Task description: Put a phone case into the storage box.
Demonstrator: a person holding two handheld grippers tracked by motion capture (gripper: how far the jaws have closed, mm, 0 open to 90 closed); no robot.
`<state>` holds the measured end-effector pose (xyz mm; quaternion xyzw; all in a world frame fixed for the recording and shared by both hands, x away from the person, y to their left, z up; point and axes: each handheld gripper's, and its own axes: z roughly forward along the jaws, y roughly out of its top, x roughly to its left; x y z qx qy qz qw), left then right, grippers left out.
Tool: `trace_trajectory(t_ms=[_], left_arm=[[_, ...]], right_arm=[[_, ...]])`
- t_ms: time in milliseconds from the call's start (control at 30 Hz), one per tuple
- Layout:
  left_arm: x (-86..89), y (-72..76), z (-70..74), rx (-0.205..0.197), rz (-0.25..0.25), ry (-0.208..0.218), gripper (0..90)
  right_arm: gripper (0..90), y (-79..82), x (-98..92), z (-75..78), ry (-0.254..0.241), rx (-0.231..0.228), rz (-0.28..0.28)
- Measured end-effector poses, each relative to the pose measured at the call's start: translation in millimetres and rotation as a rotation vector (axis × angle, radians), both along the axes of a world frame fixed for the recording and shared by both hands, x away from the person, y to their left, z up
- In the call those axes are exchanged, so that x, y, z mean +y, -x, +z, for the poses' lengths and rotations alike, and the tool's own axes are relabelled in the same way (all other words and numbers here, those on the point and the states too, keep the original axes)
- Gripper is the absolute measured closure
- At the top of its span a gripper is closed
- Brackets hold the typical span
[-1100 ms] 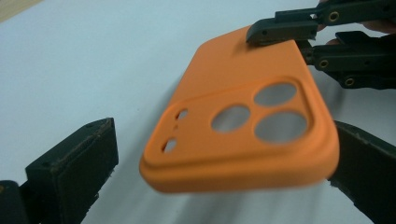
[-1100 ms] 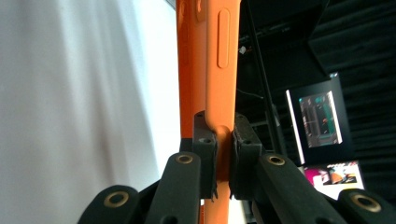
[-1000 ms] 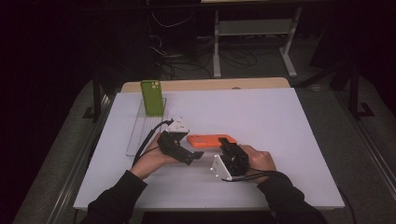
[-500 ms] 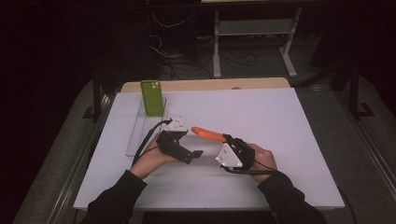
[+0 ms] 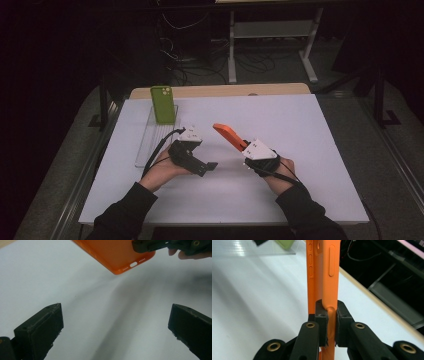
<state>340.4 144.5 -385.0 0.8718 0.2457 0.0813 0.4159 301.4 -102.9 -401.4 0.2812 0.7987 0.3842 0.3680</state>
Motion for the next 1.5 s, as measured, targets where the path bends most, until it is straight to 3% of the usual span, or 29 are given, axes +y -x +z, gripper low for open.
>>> trace_trajectory(t_ms=[133,300,467,633,767,1067,1167,1500], left_arm=[[0.2,0.2,0.6,-0.01,0.011,0.01,0.0],[-0.5,-1.0,1.0,-0.02,0.028,0.023,0.0],[-1.7,-2.0,4.7,-0.013,0.062,0.079,0.0],[-4.1,-4.4,14.2,-0.015,0.11,0.145,0.0],[-10.3,-7.2,18.5,-0.016,0.128,0.162,0.0],[-17.9,-14.5,20.1,-0.006,0.152,0.189,0.0],[-22.2,-15.9,20.7,-0.001,0.162,0.225,0.0],[-28.7,-19.2,20.6,-0.014,0.165,0.261,0.0]], right_arm=[[81.5,-3.2,-4.5,2.7,-0.116,0.091,-0.023],[81.5,-10.6,-12.2,2.2,-0.204,0.153,-0.018],[81.4,-10.8,-13.9,1.7,-0.265,0.217,-0.045],[81.4,-9.0,-10.2,2.1,-0.268,0.212,-0.046],[81.3,-5.9,-3.9,2.7,-0.279,0.228,-0.067],[81.3,-1.1,7.5,5.8,-0.309,0.235,-0.044],[81.3,-0.9,8.4,6.3,-0.312,0.231,-0.038],[81.3,2.3,14.6,6.9,-0.324,0.237,-0.026]])
